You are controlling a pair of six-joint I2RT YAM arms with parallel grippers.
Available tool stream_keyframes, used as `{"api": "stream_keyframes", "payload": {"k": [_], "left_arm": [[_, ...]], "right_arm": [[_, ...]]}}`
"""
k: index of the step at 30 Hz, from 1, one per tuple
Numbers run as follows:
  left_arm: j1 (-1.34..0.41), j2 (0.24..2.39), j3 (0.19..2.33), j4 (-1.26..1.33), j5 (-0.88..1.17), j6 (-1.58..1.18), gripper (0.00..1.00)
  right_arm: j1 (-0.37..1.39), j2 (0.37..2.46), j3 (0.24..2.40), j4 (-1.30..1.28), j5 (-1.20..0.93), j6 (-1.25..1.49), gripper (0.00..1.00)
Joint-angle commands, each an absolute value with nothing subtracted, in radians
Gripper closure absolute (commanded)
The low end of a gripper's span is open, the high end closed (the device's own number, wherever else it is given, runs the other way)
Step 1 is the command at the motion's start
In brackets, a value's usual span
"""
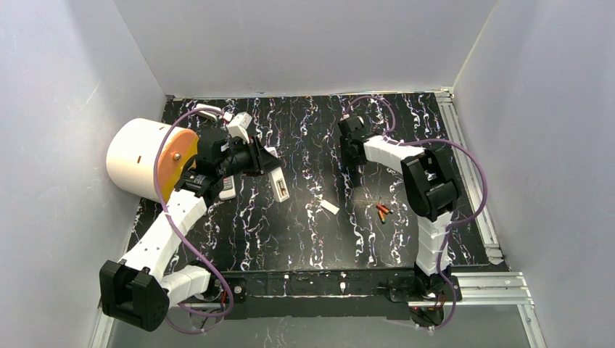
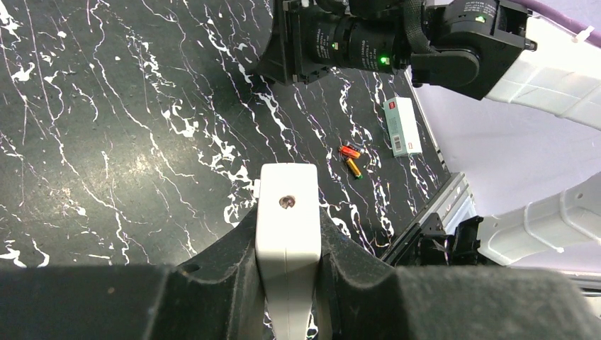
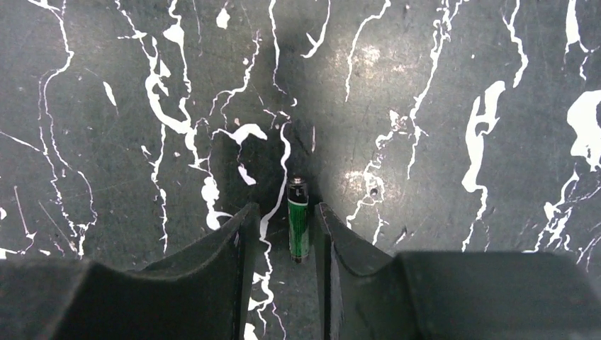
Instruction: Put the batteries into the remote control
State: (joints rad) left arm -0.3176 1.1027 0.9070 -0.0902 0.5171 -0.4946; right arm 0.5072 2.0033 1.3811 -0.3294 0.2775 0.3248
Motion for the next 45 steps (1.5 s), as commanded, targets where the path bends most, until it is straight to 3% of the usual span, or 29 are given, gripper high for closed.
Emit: {"api": "stream_keyframes", "payload": {"k": [1, 10, 16, 22, 25, 35, 45], "left_arm": [[-0.318, 1.095, 0.916, -0.083, 0.534, -0.483, 1.00], [-0.319, 1.087, 0.917, -0.098, 0.531, -0.474, 1.00], [-0.319, 1.083, 0.913, -0.100, 0.533, -0.471, 1.00], [-0.319, 1.077, 0.914, -0.112, 0.530, -0.462, 1.00], [-0.319, 1.078, 0.913, -0.113, 0.529, -0.464, 1.00], [-0.319, 1.144, 0.916, -0.082, 0.555, -0.525, 1.00], [-0.319, 1.192, 0.911, 0.050, 0.577, -0.636, 1.00]], "right_arm": [[0.508, 2.025, 1.454, -0.372, 0.289, 0.301, 0.58], [0.508, 2.124, 1.597, -0.616, 0.260, 0.340, 0.65], [0.508, 2.153, 1.602, -0.631, 0.223, 0.336, 0.66], [0.508, 2.182, 1.625, -0.639, 0.200, 0.333, 0.85], [0.508, 2.171, 1.615, -0.610, 0.208, 0.331, 0.90], [0.550, 1.783, 1.269, -0.170, 0.173, 0.266, 0.91], [0.693, 1.370, 1.055, 0.055, 0.188, 0.306, 0.91]]}}
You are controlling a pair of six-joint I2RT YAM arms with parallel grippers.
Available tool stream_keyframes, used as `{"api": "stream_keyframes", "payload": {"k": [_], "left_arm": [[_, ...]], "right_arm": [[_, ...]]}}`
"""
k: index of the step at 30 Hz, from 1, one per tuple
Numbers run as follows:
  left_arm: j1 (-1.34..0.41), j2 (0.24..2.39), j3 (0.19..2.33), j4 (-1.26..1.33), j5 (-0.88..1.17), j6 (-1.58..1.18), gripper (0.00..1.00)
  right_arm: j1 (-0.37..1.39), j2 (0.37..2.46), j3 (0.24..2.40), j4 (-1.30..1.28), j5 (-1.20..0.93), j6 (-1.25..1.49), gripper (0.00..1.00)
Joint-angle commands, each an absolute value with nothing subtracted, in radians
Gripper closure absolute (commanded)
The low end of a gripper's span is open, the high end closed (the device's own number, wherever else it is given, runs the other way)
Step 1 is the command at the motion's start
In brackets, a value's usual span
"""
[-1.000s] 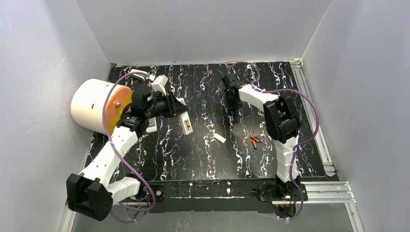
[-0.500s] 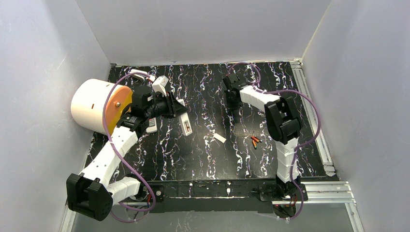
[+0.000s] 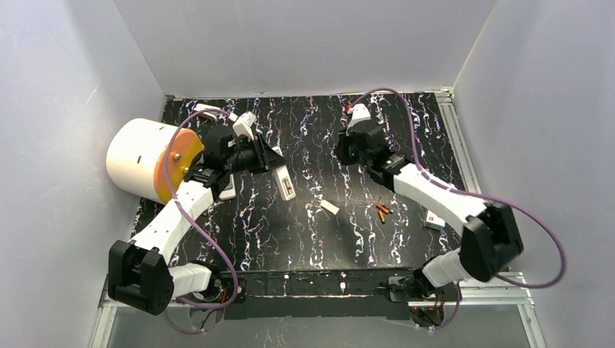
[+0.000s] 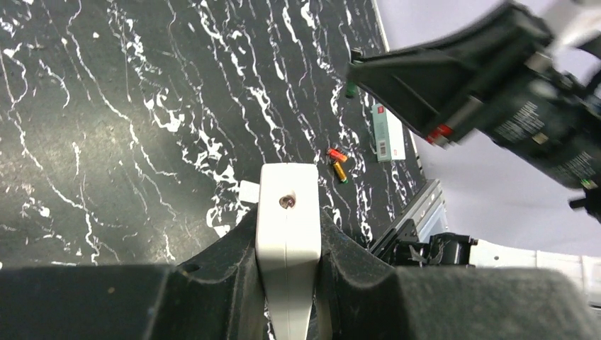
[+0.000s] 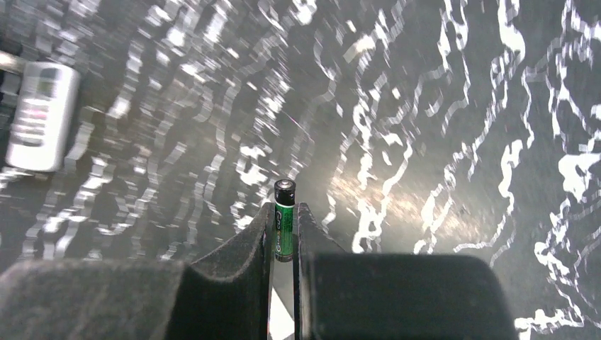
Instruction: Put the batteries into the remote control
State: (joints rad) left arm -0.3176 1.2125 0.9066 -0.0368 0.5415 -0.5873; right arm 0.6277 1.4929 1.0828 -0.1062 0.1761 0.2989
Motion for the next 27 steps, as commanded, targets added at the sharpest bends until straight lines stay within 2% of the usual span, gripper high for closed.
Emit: {"api": "stream_keyframes", "payload": {"k": [1, 12, 27], "left_arm": [[-0.318, 1.194, 0.914, 0.054, 0.584, -0.643, 1.00], [-0.325, 1.165, 0.997, 0.092, 0.712, -0.683, 1.00], [-0.324, 1.189, 1.066, 0.311, 0.850, -0.786, 1.00]], "right_arm": [[0.713, 1.343, 1.056, 0.065, 0.187, 0.305, 0.91], [0.878, 1.186, 1.137, 0.130, 0.100, 0.281, 0.91], [0.915, 1.121, 1.172, 0.169, -0.186, 0.304, 0.90]]}}
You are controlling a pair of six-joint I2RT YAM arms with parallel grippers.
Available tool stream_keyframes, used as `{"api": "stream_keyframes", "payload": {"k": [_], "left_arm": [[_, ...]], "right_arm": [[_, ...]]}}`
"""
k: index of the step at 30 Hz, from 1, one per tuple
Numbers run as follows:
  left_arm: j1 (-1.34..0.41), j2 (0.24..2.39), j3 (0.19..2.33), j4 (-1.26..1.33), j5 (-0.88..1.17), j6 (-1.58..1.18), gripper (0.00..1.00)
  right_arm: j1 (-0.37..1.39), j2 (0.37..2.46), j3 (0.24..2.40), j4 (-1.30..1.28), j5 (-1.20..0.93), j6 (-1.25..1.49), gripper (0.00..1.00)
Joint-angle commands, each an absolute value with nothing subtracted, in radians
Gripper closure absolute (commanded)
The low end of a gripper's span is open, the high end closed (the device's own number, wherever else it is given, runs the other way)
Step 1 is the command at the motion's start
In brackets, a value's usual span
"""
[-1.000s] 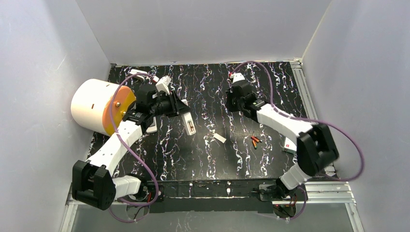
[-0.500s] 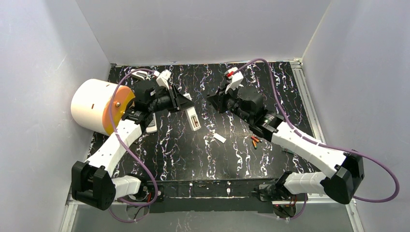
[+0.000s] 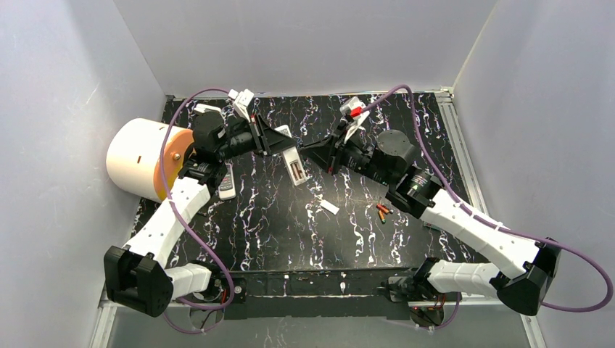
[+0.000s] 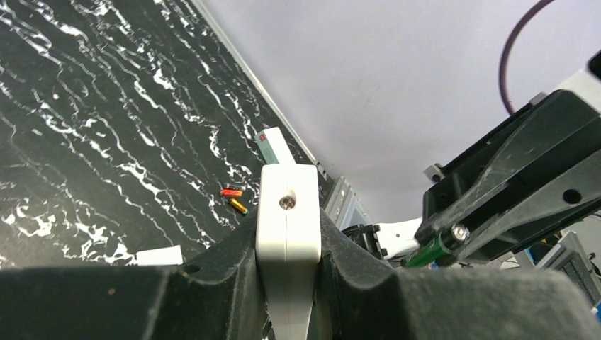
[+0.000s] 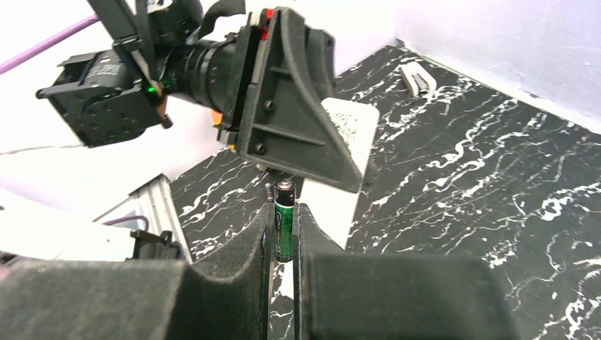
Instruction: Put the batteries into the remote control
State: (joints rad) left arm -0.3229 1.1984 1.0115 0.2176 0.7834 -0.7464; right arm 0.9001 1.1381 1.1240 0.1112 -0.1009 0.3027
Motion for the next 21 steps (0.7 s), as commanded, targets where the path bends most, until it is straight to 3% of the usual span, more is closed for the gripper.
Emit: {"api": "stream_keyframes", "payload": {"k": [1, 21], "left_arm": [[-0.325, 1.187, 1.067, 0.331, 0.854, -0.797, 1.00], [-0.325, 1.225, 1.022, 0.515, 0.807, -1.092, 1.00]], "right_arm": [[0.920, 1.120, 1.172, 0.172, -0.189, 0.301, 0.90], [0.968, 1.147, 1.144, 0.163, -0.027, 0.206, 0.90]]}}
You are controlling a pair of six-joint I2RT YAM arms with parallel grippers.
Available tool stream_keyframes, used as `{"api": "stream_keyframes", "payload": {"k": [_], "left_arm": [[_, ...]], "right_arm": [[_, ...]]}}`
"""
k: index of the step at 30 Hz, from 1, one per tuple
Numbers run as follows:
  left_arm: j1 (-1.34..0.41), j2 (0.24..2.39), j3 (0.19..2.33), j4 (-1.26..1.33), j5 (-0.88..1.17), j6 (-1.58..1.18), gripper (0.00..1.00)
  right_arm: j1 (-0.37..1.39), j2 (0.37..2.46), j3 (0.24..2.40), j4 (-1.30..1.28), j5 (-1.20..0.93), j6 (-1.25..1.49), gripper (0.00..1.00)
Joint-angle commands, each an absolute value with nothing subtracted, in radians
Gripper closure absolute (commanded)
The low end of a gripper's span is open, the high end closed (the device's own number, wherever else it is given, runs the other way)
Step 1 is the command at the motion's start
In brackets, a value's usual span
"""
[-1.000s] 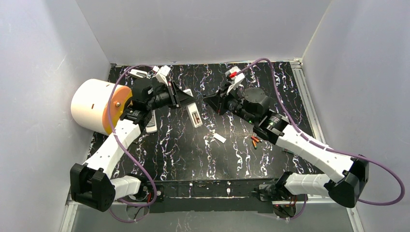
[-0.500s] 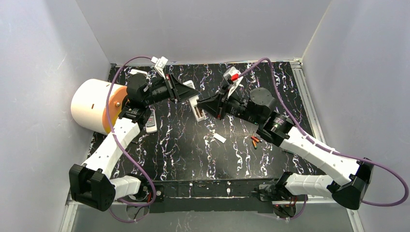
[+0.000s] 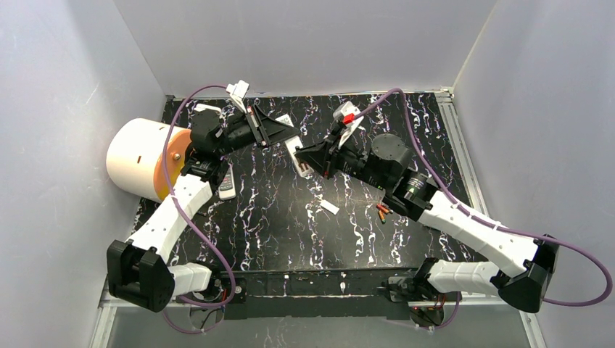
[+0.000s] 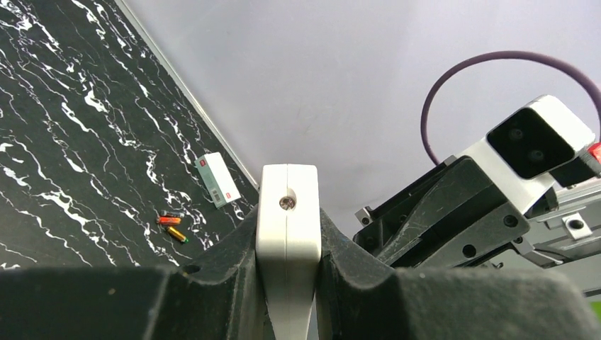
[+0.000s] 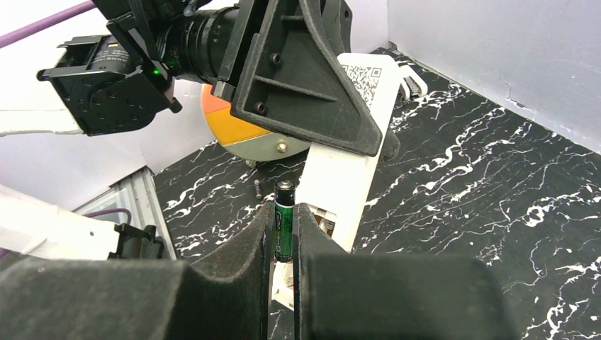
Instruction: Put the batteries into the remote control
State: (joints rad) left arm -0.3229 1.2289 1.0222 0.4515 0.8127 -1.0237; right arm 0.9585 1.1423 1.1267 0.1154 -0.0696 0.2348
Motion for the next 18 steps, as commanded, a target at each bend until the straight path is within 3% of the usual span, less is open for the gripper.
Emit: {"api": "stream_keyframes", "payload": {"k": [1, 18], "left_arm": [[-0.325, 1.226, 1.023, 0.515, 0.805, -1.093, 1.00], [-0.325, 1.231, 1.011, 0.539, 0.810, -1.144, 1.00]], "right_arm": [[0.970, 1.148, 1.143, 0.163, -0.023, 0.205, 0.90], [0.978, 1.156, 1.113, 0.150, -0.012, 0.174, 0.88]]}}
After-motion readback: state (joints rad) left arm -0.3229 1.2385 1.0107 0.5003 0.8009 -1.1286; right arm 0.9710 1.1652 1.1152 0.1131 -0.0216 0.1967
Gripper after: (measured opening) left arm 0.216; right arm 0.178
